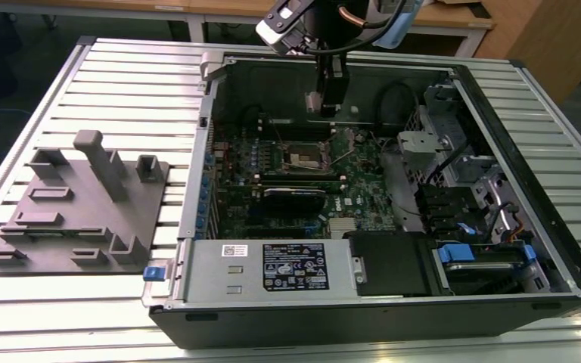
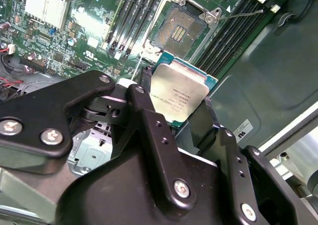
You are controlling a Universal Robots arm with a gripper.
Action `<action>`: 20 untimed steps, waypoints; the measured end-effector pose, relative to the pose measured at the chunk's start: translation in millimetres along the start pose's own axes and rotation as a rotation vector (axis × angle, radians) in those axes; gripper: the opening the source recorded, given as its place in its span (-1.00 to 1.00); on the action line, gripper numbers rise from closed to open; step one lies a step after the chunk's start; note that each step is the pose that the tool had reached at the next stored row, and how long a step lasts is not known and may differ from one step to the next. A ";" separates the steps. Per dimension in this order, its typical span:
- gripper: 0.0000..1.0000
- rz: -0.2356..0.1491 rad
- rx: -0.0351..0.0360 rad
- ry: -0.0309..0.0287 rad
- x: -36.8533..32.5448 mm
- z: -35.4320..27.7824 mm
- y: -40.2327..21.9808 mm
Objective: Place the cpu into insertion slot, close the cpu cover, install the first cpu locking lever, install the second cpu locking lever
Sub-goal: 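Place the cpu into insertion slot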
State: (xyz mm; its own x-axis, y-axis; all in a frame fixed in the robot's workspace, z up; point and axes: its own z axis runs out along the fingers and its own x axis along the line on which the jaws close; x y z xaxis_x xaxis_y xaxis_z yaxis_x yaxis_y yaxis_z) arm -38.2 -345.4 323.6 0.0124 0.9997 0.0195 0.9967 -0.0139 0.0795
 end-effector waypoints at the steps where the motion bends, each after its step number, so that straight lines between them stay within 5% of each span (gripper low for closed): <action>1: 0.08 0.000 0.0000 0.0000 0.0 0.0 0.0; 20: 0.08 0.002 0.0000 -0.0001 -0.2 11.2 -3.0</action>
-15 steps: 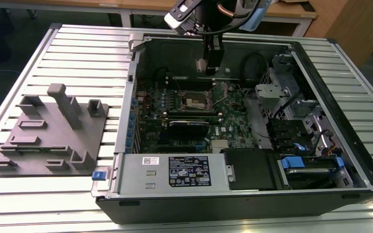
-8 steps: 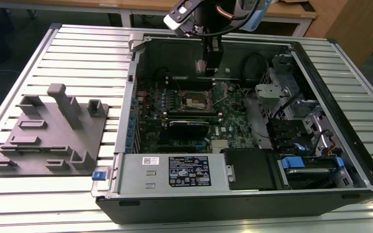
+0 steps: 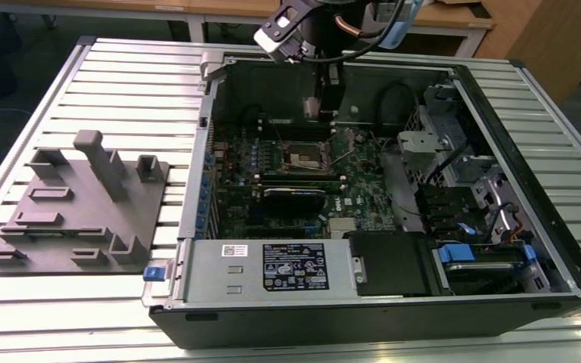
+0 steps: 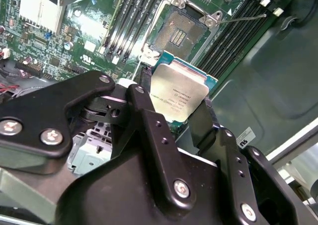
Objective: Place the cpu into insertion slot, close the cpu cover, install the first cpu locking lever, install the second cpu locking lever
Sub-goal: 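Place the cpu into insertion slot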
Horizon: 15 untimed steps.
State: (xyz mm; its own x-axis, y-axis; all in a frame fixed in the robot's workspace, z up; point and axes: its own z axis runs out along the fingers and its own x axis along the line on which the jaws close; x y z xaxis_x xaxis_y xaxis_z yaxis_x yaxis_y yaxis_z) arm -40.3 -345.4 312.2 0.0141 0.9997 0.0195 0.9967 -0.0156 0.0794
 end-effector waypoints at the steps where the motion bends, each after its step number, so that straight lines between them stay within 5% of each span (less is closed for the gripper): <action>1: 0.08 0.000 0.0000 0.0000 0.0 1.3 -0.1; 15: 0.08 0.001 0.0000 -0.0001 -0.6 28.4 -2.6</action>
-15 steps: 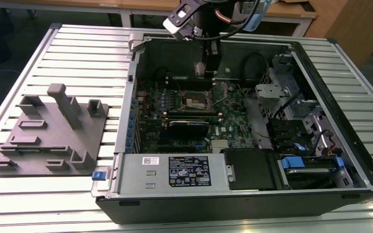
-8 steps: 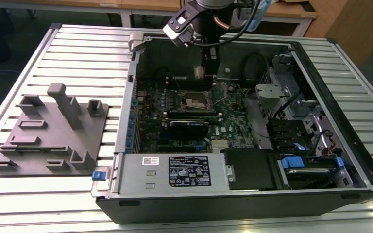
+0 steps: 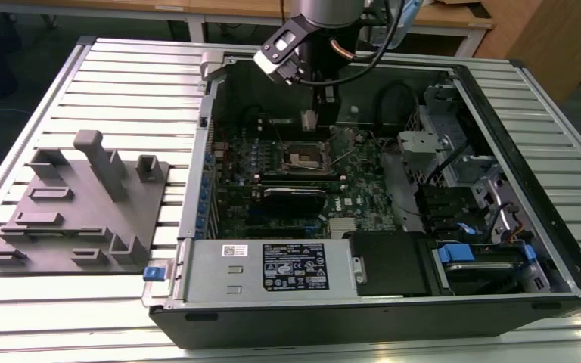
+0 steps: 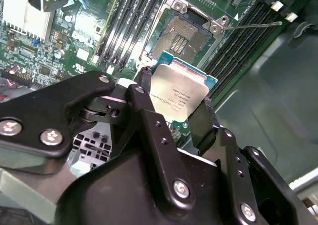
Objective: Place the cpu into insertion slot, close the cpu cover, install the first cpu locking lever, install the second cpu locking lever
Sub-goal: 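Place the cpu into insertion slot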
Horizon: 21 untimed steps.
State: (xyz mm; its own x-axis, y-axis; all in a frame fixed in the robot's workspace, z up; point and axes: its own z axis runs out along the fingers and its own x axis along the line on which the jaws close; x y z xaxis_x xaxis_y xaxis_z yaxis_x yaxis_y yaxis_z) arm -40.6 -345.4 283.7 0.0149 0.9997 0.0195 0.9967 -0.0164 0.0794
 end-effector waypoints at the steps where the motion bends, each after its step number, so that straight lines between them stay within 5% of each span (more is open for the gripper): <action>1: 0.08 0.000 0.0000 0.0000 0.0 1.8 -0.2; 7: 0.08 0.000 0.0000 0.0000 -0.3 12.2 -1.1; 21: 0.08 0.000 0.0000 0.0000 -0.3 16.5 -1.5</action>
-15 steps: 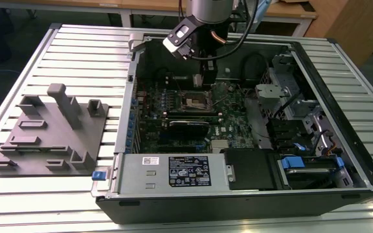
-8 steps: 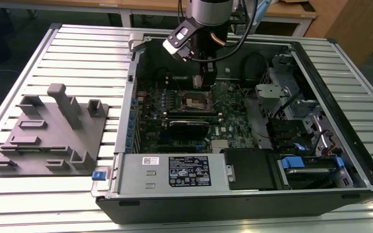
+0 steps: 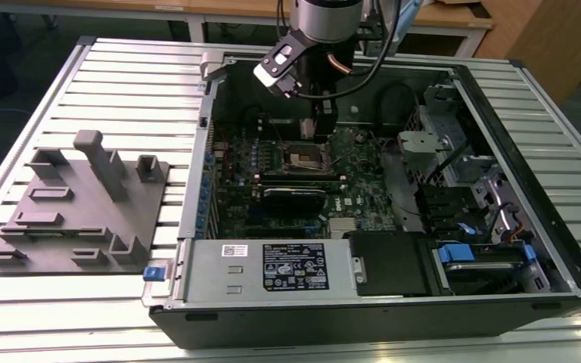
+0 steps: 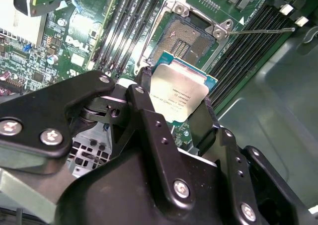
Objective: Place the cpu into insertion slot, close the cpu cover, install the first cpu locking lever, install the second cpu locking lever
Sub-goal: 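Place the cpu into insertion slot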
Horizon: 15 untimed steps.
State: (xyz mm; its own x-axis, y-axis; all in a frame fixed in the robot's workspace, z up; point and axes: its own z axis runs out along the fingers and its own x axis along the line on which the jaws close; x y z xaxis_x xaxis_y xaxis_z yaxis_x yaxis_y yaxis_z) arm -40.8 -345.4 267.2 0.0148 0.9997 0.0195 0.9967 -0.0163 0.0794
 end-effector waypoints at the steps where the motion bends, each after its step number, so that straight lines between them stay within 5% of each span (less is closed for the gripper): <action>1: 0.08 0.000 0.0000 0.0001 0.0 0.6 0.0; 15: 0.08 0.000 0.0002 -0.0001 0.0 3.1 -0.3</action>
State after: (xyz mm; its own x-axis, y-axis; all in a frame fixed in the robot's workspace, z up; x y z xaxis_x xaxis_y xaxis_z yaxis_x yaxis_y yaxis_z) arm -40.8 -345.4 264.0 0.0147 0.9997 0.0194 0.9967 -0.0162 0.0792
